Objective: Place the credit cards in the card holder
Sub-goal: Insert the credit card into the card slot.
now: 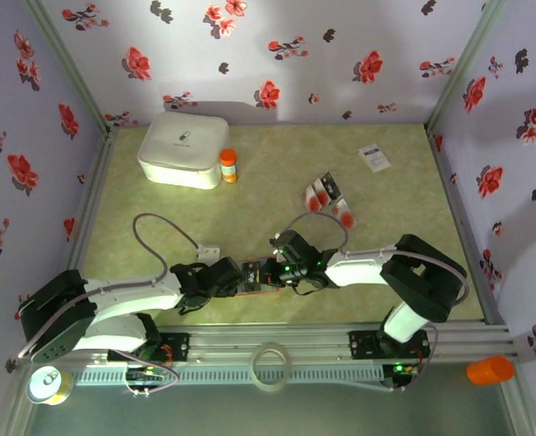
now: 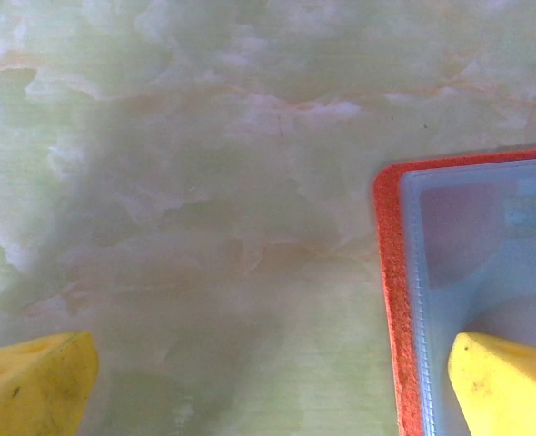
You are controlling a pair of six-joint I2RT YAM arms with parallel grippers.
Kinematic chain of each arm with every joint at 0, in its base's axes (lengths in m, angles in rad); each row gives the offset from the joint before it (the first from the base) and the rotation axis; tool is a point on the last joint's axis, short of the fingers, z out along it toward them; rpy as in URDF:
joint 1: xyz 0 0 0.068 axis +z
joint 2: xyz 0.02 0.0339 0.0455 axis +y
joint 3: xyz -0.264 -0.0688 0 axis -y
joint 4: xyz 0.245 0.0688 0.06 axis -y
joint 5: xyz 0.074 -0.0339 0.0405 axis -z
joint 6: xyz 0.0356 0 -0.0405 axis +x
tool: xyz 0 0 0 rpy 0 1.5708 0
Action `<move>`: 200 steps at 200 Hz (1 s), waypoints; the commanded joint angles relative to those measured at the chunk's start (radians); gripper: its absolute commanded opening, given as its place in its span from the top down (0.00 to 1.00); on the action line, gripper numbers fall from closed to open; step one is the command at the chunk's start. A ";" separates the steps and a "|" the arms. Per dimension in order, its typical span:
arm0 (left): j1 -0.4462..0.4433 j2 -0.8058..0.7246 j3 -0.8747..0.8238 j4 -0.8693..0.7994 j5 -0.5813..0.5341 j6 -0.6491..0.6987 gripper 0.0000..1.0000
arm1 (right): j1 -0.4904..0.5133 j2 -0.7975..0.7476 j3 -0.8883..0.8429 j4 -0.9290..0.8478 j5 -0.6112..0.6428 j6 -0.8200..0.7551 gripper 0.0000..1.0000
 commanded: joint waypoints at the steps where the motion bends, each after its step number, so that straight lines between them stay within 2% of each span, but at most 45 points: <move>1: -0.007 -0.009 -0.021 -0.027 -0.031 -0.012 0.00 | -0.001 0.022 0.008 -0.068 -0.025 -0.017 1.00; 71: -0.006 -0.035 -0.007 -0.027 -0.047 0.001 0.00 | 0.007 0.098 0.082 -0.058 -0.049 -0.016 1.00; 97: 0.002 -0.062 0.007 -0.055 -0.062 0.015 0.00 | 0.009 0.102 0.110 -0.092 -0.055 -0.038 0.84; 120: 0.026 -0.107 0.006 -0.083 -0.069 0.023 0.00 | 0.007 0.050 0.147 -0.207 -0.026 -0.103 0.68; 138: 0.057 -0.154 -0.013 -0.105 -0.068 0.019 0.00 | 0.002 0.001 0.184 -0.304 -0.002 -0.153 0.61; 177: 0.101 -0.224 -0.071 -0.113 -0.042 0.005 0.00 | -0.003 -0.029 0.259 -0.436 0.032 -0.234 0.61; 200: 0.103 -0.223 -0.093 -0.098 -0.030 -0.007 0.00 | -0.002 -0.004 0.291 -0.449 0.029 -0.253 0.66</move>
